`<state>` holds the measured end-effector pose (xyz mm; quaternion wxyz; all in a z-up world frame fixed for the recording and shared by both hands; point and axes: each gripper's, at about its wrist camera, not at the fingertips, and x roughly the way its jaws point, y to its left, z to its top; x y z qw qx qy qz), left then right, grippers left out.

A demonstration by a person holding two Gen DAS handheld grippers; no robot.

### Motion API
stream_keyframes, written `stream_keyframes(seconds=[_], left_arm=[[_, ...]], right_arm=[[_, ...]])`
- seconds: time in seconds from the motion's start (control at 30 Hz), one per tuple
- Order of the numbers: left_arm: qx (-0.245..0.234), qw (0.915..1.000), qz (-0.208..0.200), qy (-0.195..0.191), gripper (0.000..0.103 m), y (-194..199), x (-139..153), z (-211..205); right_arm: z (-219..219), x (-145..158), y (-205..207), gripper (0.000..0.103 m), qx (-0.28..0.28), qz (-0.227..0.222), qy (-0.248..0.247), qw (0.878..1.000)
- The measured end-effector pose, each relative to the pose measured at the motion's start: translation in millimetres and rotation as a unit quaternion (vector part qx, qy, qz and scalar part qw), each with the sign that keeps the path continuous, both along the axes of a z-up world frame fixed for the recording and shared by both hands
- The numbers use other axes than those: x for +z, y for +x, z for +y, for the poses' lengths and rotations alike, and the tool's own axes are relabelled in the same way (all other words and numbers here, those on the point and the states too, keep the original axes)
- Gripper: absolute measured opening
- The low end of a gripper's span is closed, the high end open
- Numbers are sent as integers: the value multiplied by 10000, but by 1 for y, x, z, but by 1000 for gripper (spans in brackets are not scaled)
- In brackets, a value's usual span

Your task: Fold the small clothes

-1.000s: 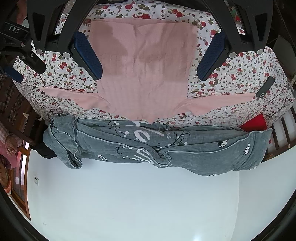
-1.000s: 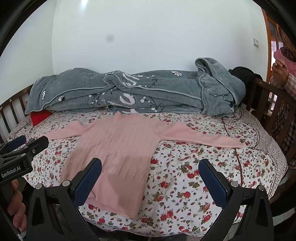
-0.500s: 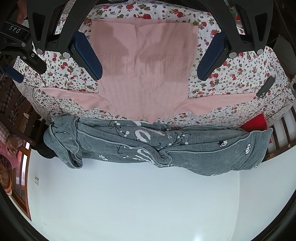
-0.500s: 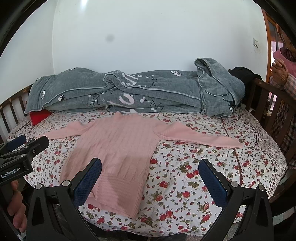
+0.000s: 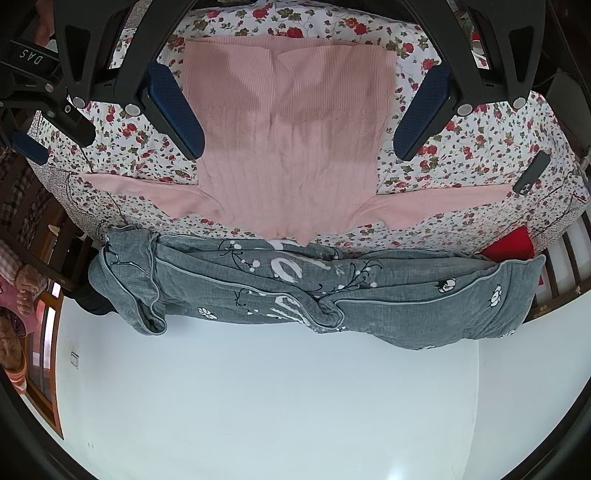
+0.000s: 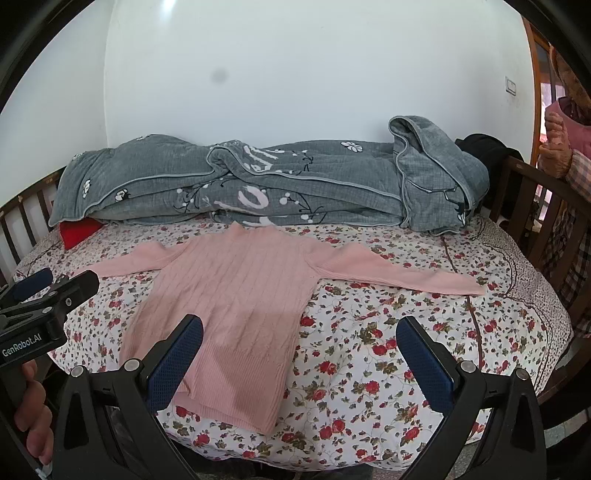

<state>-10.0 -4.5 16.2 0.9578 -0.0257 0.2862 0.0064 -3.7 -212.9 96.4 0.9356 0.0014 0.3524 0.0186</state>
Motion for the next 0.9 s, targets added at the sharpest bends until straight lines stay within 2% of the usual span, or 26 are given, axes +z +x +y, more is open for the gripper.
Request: stream_keyframes(seconds=[0.7,0.9], left_arm=[[-38,10000,0,54,103,3,0,-5],[42,9999,138,79,103,19,-14,5]], right_arm=[[3,-1,-1,102,-40,39,-74,10000],[6,-12,12,102,-48,103,-43,9999]])
